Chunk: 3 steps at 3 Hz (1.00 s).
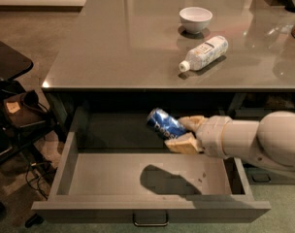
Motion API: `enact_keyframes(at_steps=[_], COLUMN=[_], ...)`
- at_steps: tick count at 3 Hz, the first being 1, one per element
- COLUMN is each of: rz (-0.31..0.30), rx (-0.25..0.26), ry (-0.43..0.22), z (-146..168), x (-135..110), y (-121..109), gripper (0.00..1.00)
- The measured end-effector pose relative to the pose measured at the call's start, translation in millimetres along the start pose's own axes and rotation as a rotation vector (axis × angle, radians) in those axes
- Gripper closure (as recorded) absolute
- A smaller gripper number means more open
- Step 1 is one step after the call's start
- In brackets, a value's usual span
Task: Place pepsi can into top drawer
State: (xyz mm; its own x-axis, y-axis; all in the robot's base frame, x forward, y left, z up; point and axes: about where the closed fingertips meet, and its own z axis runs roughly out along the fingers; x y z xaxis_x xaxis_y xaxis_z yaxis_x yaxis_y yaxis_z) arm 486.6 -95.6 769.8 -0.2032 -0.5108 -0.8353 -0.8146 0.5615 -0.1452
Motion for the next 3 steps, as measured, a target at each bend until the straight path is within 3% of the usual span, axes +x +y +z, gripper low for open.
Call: enact_keyframes(at_steps=[1,3], rz=[0.029,-0.033], rx=[0.018,0.027], ry=[0.045,0.210], z=[16.4,-0.6], x=[45.1,88.1], y=[-10.5,-19.6], gripper=[1.00,1.00])
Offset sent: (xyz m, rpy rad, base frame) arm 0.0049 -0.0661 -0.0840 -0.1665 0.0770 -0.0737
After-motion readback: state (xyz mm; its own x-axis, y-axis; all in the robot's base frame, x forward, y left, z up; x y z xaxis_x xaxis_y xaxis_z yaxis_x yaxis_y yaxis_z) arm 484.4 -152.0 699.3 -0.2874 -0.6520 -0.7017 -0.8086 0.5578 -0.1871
